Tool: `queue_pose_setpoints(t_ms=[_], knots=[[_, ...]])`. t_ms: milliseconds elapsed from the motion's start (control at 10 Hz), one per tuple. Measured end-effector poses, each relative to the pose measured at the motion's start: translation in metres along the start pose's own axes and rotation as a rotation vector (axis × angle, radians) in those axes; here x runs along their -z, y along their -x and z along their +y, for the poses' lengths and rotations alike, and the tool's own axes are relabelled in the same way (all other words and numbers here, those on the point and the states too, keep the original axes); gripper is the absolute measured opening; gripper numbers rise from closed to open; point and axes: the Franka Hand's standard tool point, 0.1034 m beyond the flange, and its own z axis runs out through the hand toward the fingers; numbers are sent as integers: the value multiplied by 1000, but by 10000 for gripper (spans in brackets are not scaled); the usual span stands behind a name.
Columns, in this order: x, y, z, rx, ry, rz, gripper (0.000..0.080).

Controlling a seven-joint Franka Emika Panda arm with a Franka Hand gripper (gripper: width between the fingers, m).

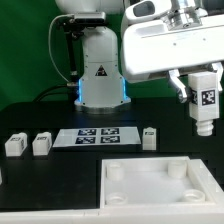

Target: Assemble one leg

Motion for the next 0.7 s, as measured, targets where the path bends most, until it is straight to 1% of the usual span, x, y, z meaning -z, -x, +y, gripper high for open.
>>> queue_pose_setpoints(t_ms=[300,400,500,600,700], knots=[[-1,0,3,5,2,-6,288],[-9,-6,12,51,7,-61,288],[-22,-24,21,60,12,-87,288],[-36,-27,26,56,21,-60,288],[-46,-9,31,49,32,-42,288]])
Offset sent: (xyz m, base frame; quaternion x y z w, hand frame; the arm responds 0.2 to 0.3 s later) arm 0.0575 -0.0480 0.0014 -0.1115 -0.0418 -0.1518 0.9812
